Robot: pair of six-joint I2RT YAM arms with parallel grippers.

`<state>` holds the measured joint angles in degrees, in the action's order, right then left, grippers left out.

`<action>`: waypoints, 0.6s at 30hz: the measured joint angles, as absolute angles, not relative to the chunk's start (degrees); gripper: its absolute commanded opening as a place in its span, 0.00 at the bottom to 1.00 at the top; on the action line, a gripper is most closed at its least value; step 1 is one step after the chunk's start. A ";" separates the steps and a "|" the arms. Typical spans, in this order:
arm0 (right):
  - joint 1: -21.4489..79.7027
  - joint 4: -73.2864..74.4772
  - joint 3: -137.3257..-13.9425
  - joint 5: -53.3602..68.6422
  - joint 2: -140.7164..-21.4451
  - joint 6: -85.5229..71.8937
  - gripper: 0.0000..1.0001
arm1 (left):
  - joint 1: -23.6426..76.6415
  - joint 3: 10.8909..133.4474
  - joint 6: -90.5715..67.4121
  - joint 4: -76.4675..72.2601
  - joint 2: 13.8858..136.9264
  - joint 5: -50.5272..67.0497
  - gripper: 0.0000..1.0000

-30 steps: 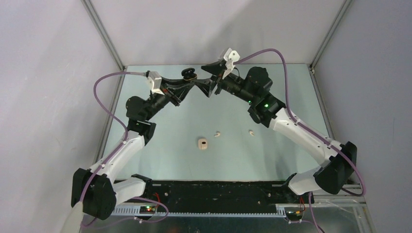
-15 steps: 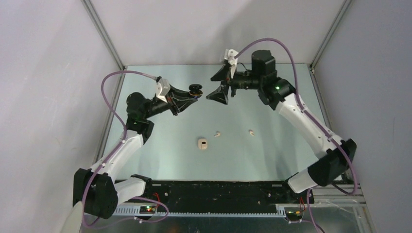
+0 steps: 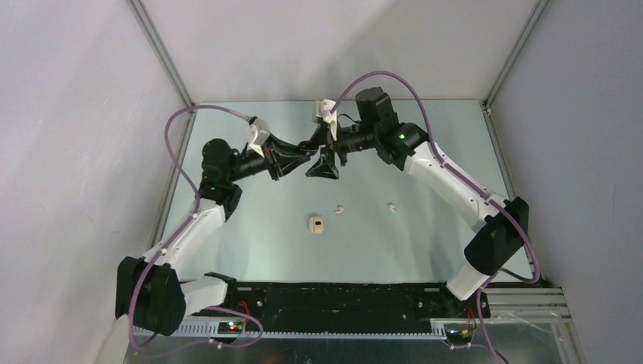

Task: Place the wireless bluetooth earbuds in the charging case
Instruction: Close the charging case with the earbuds inside, then place the charging case with the earbuds at the center of the board.

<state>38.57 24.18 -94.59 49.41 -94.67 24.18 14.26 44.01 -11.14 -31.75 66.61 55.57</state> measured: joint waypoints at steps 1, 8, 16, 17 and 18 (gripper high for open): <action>38.89 24.27 -94.39 48.97 -94.15 24.97 0.86 | 14.28 44.34 -12.01 -31.66 66.92 54.70 0.00; 40.47 19.70 -88.16 40.10 -89.30 27.20 0.98 | 15.11 46.72 -18.63 -31.68 69.34 53.69 0.00; 32.38 15.05 -80.20 38.30 -88.44 18.46 0.99 | 12.32 46.19 -25.82 -30.04 80.16 47.20 0.12; 30.87 15.03 -78.91 38.04 -88.25 17.74 0.99 | 11.62 46.17 -27.31 -28.64 82.67 45.50 0.14; 30.15 15.09 -78.17 37.80 -88.12 17.45 0.99 | 11.18 46.15 -28.40 -27.35 84.53 44.07 0.15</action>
